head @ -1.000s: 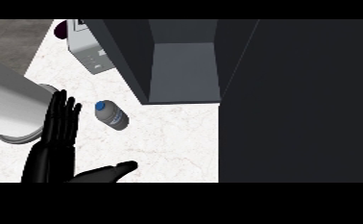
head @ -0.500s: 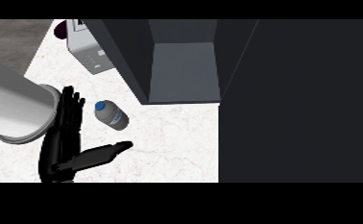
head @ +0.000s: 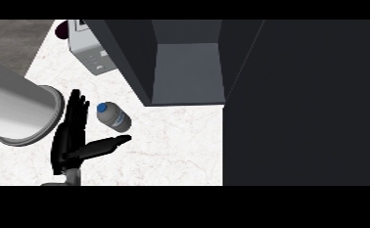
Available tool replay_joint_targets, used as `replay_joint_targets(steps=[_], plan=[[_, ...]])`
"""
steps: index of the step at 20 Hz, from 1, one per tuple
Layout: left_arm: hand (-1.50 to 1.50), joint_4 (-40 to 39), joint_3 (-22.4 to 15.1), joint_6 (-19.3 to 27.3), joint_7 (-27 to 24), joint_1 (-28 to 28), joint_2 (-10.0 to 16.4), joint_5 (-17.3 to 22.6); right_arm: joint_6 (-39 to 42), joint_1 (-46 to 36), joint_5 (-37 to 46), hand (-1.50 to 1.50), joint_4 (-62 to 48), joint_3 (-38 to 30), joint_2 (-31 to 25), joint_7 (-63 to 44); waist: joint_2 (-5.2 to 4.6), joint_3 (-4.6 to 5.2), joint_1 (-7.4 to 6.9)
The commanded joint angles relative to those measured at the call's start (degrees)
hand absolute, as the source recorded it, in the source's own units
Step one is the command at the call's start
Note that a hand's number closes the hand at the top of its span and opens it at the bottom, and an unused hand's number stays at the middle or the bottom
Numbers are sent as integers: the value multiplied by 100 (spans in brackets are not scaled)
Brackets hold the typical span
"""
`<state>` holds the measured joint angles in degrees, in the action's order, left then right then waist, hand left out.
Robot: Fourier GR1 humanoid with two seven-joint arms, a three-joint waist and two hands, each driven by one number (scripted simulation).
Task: Pick up the bottled water, place it into the cabinet and close the cabinet
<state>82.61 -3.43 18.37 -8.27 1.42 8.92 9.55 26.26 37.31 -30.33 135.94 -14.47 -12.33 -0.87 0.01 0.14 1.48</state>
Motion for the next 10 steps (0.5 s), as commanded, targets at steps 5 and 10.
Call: replay_joint_targets(steps=[5, 10], plan=[[-150, -1720, 345, -253, -969, -533, -306, 106, 114, 476, -1188, -150, 909, -216, -116, -195, -5, 1, 39], [-150, -2439, 764, -434, -1426, -781, -166, 255, -56, 742, -980, -150, 1247, -33, 66, -216, -2, 1, -11]])
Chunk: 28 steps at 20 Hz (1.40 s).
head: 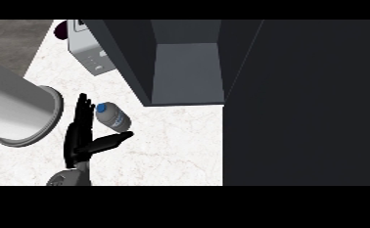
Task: Pick up the bottled water, place it into the cabinet and close the cabinet
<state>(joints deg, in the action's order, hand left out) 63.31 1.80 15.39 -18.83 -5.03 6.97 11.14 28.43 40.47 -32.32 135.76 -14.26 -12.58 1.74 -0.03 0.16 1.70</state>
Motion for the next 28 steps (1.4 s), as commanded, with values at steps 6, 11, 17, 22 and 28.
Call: replay_joint_targets(steps=[6, 11, 17, 22, 28], plan=[[-150, -1259, 474, -1096, -1231, -201, -115, 547, -432, 230, -1156, -150, 1055, -249, -242, -535, -13, 6, -72], [-150, -2076, 547, -1601, -1741, -648, -277, 626, -218, 514, -1054, -150, 1077, -281, -227, -311, -8, 4, 2], [150, -2735, 846, -2058, -2221, -1022, -415, 897, -285, 519, -1006, -150, 1138, -295, -261, -241, -20, 8, -37], [150, -3137, 1130, -2664, -2383, -1336, -298, 1215, -240, 663, -1101, -150, 1220, -441, -339, -134, -18, 8, -16], [150, -3313, 1016, -2746, -2771, -1524, -244, 993, -177, 769, -1244, -150, 1143, -655, -427, -162, -1, -2, -57]])
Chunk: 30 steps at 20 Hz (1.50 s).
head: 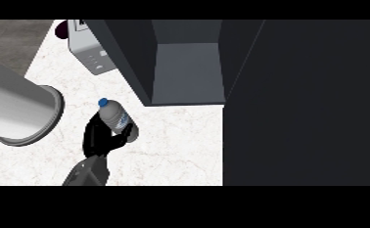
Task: Pick up the bottled water, place it into the cabinet and close the cabinet
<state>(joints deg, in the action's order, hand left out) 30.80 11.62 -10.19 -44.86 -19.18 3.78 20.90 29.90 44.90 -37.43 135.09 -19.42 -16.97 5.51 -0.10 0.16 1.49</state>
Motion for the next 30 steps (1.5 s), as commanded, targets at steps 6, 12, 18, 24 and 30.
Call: replay_joint_targets(steps=[6, 12, 18, 24, 30], plan=[[150, 415, -74, -765, -7, 531, 573, 18, -132, 419, -762, -150, 1004, -301, 43, -298, 40, -14, -115], [150, 790, -208, -678, 115, 589, 806, -141, -82, 602, -641, -150, 1088, -237, 292, -181, 38, -15, -81], [150, 2081, -644, -350, 874, 875, 356, -143, -7, 601, -927, -150, 873, -491, 23, -195, 52, -21, -139], [150, 3280, -1220, 434, 1518, 1132, -301, -381, -157, 500, -827, -150, 997, -349, 43, -166, 49, -17, -143], [150, 4420, -1959, 1621, 2396, 865, -370, -440, 49, 608, -649, -150, 907, -410, 96, 36, 61, -17, -77]])
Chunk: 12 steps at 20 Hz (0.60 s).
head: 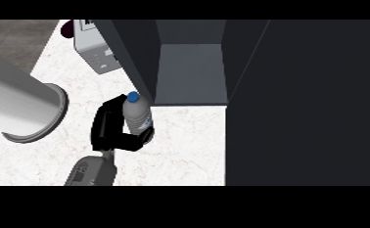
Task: Pick up the bottled water, place it into the cabinet and close the cabinet
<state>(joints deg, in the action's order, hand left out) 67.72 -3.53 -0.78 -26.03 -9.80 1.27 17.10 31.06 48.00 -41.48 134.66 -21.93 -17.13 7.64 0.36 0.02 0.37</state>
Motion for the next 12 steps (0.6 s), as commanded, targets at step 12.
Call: replay_joint_targets(steps=[12], plan=[[150, 322, -1487, 3038, 1258, -1575, -127, -220, -267, 158, -508, -150, 979, -91, 28, -372, -21, 3, 73]])
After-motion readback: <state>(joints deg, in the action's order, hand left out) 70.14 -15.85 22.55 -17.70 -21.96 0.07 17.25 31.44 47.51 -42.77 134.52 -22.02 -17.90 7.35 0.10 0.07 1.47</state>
